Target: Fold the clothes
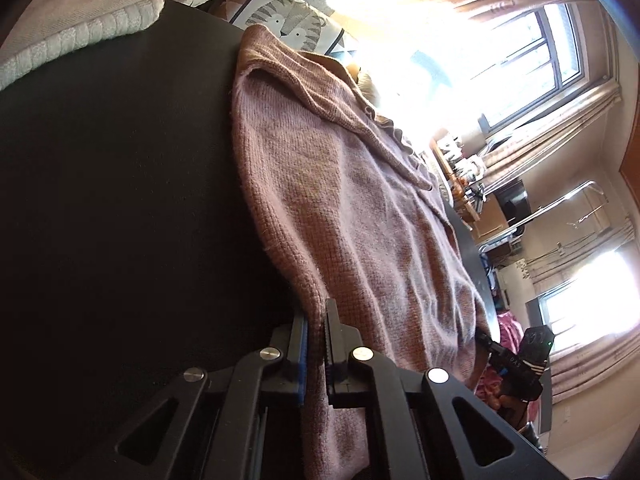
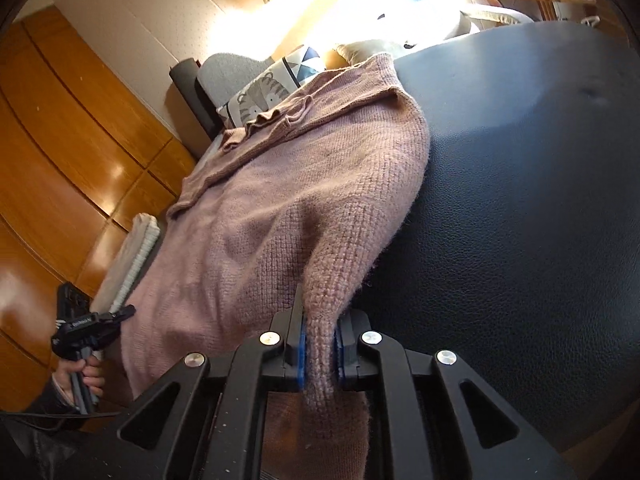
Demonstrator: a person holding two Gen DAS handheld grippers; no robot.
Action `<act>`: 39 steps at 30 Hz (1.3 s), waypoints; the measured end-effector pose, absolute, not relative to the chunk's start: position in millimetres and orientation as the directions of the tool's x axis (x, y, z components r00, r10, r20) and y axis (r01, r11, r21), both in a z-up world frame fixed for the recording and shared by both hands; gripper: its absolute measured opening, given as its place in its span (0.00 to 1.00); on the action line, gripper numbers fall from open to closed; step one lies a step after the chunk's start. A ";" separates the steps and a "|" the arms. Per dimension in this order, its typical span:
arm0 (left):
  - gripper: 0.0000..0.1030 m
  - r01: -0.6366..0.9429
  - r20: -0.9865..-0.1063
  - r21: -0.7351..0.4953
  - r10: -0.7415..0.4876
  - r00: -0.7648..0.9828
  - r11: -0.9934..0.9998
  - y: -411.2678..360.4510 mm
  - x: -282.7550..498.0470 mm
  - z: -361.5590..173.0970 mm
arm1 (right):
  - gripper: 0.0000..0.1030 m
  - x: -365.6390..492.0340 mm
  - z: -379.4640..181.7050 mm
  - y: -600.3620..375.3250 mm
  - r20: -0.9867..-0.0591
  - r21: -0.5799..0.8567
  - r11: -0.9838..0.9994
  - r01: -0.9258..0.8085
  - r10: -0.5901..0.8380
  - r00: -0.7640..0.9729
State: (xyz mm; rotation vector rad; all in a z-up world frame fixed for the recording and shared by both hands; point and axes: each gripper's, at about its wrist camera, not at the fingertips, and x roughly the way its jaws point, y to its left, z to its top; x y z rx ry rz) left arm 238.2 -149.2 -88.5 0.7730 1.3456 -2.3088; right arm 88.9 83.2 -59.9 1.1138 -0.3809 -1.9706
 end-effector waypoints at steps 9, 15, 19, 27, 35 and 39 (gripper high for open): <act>0.05 0.517 -0.572 -0.697 -0.049 -0.819 -0.497 -146.2 252.9 -72.6 | 0.10 99.0 -38.9 80.1 -0.485 0.660 -0.499 0.562 -0.854 -0.188; 0.05 0.468 -0.517 -0.721 -0.053 -0.854 -0.510 -140.5 273.4 -50.3 | 0.10 112.2 -19.8 88.3 -0.411 0.690 -0.402 0.602 -0.902 -0.131; 0.05 0.418 -0.465 -0.737 -0.051 -0.884 -0.531 -132.5 290.1 -27.9 | 0.10 123.8 -12.3 102.7 -0.347 0.726 -0.340 0.597 -0.931 -0.109; 0.05 0.347 -0.367 -0.773 -0.072 -0.928 -0.532 -135.0 304.9 2.2 | 0.10 129.3 10.2 113.2 -0.229 0.758 -0.248 0.603 -0.967 -0.110; 0.05 0.281 -0.253 -0.814 -0.124 -0.959 -0.509 -171.1 284.8 8.6 | 0.10 82.0 15.5 83.5 -0.202 0.768 -0.258 0.586 -0.966 -0.161; 0.05 0.271 -0.237 -0.825 -0.131 -0.963 -0.496 -194.7 256.0 7.5 | 0.10 53.6 12.5 63.9 -0.225 0.766 -0.286 0.576 -0.958 -0.177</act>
